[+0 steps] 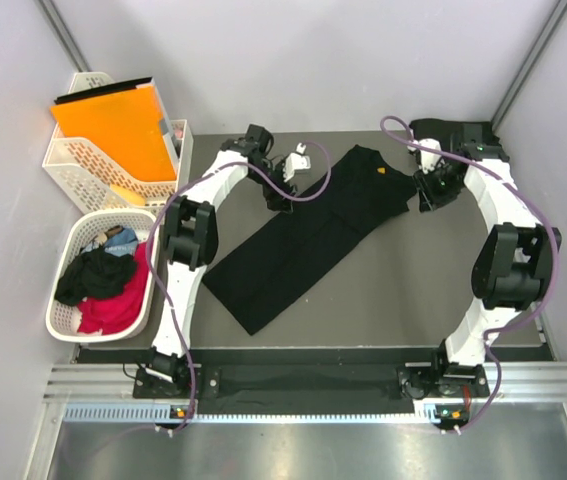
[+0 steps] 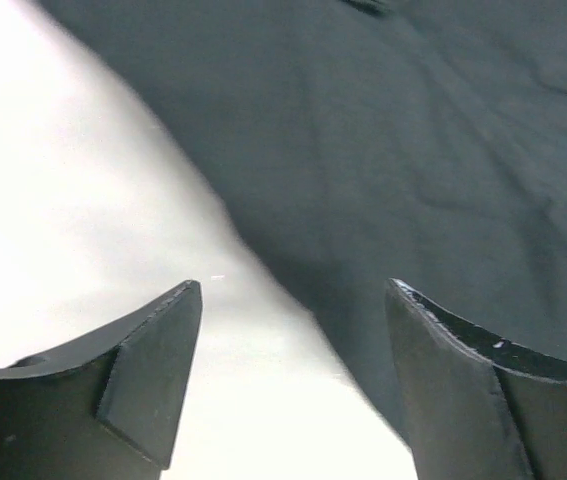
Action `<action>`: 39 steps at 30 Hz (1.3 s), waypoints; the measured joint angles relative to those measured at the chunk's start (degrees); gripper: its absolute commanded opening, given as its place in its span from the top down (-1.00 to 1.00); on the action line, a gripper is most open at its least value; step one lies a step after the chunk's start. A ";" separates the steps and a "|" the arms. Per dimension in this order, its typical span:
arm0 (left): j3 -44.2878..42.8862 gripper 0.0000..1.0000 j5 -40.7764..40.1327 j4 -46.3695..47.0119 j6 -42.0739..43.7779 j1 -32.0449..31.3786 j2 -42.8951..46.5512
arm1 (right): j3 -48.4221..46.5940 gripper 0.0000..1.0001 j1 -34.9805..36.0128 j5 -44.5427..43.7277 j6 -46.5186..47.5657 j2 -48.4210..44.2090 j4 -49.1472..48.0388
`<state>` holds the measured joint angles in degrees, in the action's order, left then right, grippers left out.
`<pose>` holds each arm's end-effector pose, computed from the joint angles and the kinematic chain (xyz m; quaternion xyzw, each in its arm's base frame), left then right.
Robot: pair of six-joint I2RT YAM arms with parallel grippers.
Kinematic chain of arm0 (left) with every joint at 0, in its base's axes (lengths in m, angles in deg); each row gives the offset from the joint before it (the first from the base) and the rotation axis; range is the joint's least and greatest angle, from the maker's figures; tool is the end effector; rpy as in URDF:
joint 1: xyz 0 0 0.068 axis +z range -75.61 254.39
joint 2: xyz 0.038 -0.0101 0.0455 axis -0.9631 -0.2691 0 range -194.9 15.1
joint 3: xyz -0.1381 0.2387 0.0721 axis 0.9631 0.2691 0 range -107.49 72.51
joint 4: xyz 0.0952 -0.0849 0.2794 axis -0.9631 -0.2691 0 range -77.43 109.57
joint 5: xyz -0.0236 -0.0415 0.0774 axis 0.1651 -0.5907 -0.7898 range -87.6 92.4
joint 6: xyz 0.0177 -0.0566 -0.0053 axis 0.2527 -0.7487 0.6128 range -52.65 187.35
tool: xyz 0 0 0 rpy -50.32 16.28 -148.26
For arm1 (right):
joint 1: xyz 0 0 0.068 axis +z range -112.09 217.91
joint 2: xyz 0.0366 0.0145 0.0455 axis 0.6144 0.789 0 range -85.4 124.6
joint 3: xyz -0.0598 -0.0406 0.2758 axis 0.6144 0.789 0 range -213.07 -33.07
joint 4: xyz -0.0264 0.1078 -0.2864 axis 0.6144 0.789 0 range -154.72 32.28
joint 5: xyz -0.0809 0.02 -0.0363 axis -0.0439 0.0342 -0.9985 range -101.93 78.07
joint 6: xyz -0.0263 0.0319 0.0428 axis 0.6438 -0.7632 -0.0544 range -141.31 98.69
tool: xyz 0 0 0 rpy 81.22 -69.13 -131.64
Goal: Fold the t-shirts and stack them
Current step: Rotate the tshirt 90 degrees
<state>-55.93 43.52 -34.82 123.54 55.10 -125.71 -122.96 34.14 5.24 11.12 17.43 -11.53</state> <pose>0.5340 -0.2172 0.1858 0.6172 0.6820 -0.2667 0.2876 0.4273 -0.0152 0.2703 -0.2693 0.9297 0.0753 0.2398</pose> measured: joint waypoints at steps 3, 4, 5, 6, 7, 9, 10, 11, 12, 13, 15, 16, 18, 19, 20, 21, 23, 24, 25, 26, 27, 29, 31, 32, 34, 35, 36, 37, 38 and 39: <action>0.00 -0.62 0.31 3.45 -1.77 0.83 -0.04 | 0.00 0.38 -0.04 0.17 0.00 0.00 0.02; 0.00 -0.64 0.61 4.57 -2.45 1.16 -0.11 | 0.00 0.38 -0.04 0.28 -0.02 0.00 0.02; -0.04 -0.65 0.96 5.66 -3.41 1.53 -0.26 | 0.00 0.38 -0.04 0.50 -0.02 0.02 0.04; -0.13 -0.65 1.31 6.78 -4.31 1.90 -0.42 | -0.04 0.38 -0.04 0.66 -0.02 0.00 0.09; -0.24 -0.65 1.53 7.61 -5.33 2.19 -0.72 | -0.11 0.38 -0.04 0.81 -0.02 0.00 0.22; -1.38 -0.65 2.08 8.94 -7.41 2.73 -1.88 | -0.22 0.38 -0.04 1.03 -0.02 0.00 0.28; -1.84 -0.65 2.47 9.42 -8.41 2.84 -2.34 | -0.22 0.38 -0.04 1.09 -0.02 0.02 0.26; -2.16 -0.68 3.02 10.08 -9.51 3.06 -2.97 | -0.24 0.38 -0.04 1.11 -0.02 0.00 0.31; -2.29 -0.68 3.48 10.62 -10.34 3.15 -3.43 | -0.24 0.38 -0.04 1.14 -0.02 0.02 0.37; -2.38 -0.68 4.11 10.82 -11.30 3.19 -3.89 | -0.24 0.38 -0.04 1.16 -0.02 0.02 0.39; -2.38 -0.68 4.85 10.71 -12.50 3.13 -4.50 | -0.24 0.38 -0.04 1.16 -0.02 0.02 0.44; -2.38 -0.68 5.27 10.62 -12.85 3.02 -4.70 | -0.24 0.38 -0.04 1.18 -0.02 0.00 0.46; -2.38 -0.68 5.99 10.32 -13.27 2.84 -4.98 | -0.26 0.38 -0.04 1.18 -0.02 0.02 0.44; -2.38 -0.68 6.29 9.86 -13.44 2.78 -4.98 | -0.28 0.38 -0.04 1.18 0.00 0.02 0.44; -2.38 -0.67 6.71 9.40 -13.57 2.73 -4.98 | -0.37 0.38 -0.04 1.18 -0.02 0.02 0.48; -2.38 -0.66 7.13 9.16 -13.77 2.67 -4.98 | -0.52 0.38 -0.04 1.18 -0.02 0.02 0.55; -2.38 -0.67 8.11 8.83 -14.62 2.62 -4.98 | -0.90 0.38 -0.04 1.20 -0.02 0.02 0.61; -2.38 -0.67 8.46 8.79 -15.21 2.58 -4.98 | -1.01 0.38 -0.04 1.22 -0.02 0.02 0.50; -2.36 -0.67 8.74 8.72 -15.78 2.58 -4.98 | -1.07 0.38 -0.04 1.27 -0.02 0.02 0.55; -2.36 -0.67 9.09 8.63 -16.55 2.58 -4.98 | -1.16 0.38 -0.04 1.36 -0.02 0.04 0.61; -2.36 -0.66 9.25 8.61 -17.14 2.58 -4.98 | -1.29 0.38 -0.04 1.36 -0.02 0.09 0.66; -2.36 -0.67 9.51 8.35 -18.32 2.58 -5.05 | -1.40 0.38 -0.04 1.40 -0.02 0.09 0.68; -2.36 -0.70 9.64 8.11 -19.21 2.58 -5.09 | -1.40 0.38 -0.04 1.46 -0.02 0.09 0.72; -2.36 -0.70 9.64 8.11 -20.00 2.60 -5.20 | -1.40 0.38 -0.04 1.53 -0.02 0.09 0.81; -2.40 -0.70 9.60 8.15 -21.27 2.58 -5.46 | -1.40 0.38 -0.04 1.60 -0.02 0.09 0.94; -2.43 -0.70 9.57 8.11 -21.75 2.58 -5.70 | -1.40 0.38 -0.04 1.62 -0.02 0.09 0.96; -2.62 -0.69 9.35 8.04 -22.34 2.58 -6.12 | -1.40 0.38 -0.04 1.62 -0.02 0.09 1.01; -2.69 -0.66 9.11 8.04 -22.82 2.58 -6.54 | -1.40 0.38 -0.04 1.68 -0.02 0.09 1.03; -2.84 -0.66 9.57 8.31 -23.30 2.58 -6.91 | -1.42 0.38 -0.04 1.79 -0.02 0.09 1.05; -2.97 -0.65 9.40 8.41 -24.00 2.58 -6.95 | -1.42 0.38 -0.04 1.90 -0.02 0.09 1.09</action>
<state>-58.91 52.92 -26.40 99.54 57.68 -132.66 -124.38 34.09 7.14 11.09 17.52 -10.44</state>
